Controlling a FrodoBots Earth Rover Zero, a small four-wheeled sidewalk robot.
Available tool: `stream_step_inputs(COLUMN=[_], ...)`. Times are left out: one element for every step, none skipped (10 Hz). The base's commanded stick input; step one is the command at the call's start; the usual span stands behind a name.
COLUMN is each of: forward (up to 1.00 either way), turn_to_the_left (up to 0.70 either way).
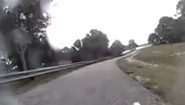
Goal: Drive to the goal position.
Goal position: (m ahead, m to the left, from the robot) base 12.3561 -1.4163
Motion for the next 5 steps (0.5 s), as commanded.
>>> stream_step_inputs(forward=[0.98,0.98,0.98,0.98,0.98], turn_to_the_left=[0.00,0.00,0.00,0.00,0.00])
